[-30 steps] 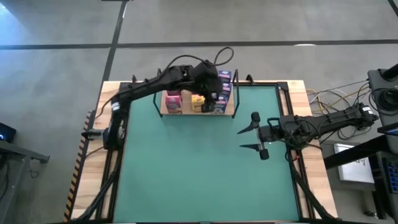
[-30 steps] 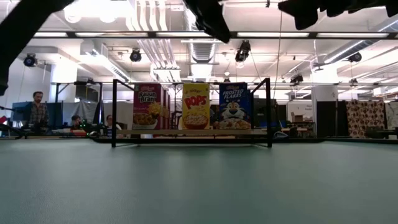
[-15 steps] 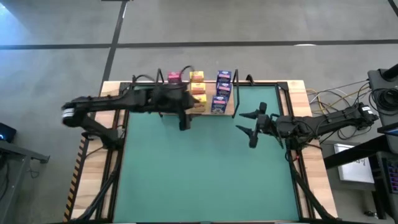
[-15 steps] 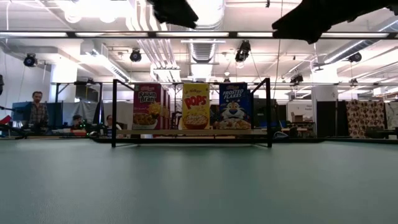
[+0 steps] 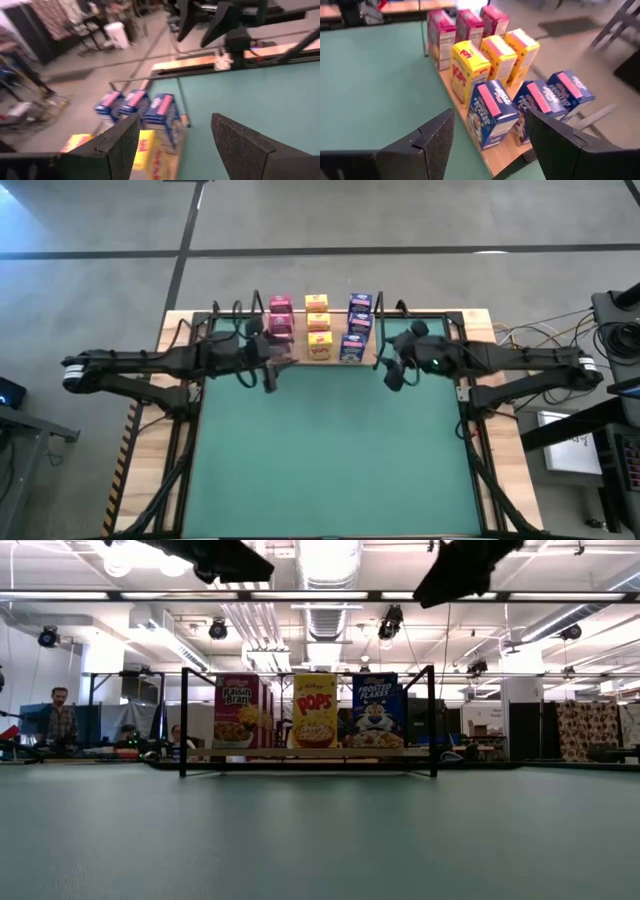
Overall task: Stack cereal on shelf
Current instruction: Put the blue cereal box on the shelf aligned with the other blue cereal boxes
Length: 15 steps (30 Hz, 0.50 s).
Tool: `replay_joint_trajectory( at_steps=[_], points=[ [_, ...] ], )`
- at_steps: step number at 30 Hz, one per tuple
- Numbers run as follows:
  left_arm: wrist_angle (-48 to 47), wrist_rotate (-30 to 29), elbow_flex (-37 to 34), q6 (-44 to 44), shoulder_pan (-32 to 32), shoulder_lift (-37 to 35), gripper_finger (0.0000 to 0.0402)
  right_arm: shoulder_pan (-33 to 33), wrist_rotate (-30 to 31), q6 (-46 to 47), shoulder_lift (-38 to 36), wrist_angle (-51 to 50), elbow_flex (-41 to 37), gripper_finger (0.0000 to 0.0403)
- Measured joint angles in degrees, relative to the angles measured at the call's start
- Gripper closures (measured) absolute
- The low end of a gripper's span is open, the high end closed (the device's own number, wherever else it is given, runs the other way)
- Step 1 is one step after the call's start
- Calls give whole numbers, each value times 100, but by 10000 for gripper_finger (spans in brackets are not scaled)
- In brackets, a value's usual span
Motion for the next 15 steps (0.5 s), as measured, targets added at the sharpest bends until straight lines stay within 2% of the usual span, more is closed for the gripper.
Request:
replay_joint_trajectory(
  at_steps=[6,15],
  points=[
    [611,-301,-694,496,31,-457,173,-731,-957,-449,860,-1058,1225,170],
    [810,-439,-1124,688,204,-898,173,-1502,-1699,-1537,2141,-2109,2663,170]
  ],
)
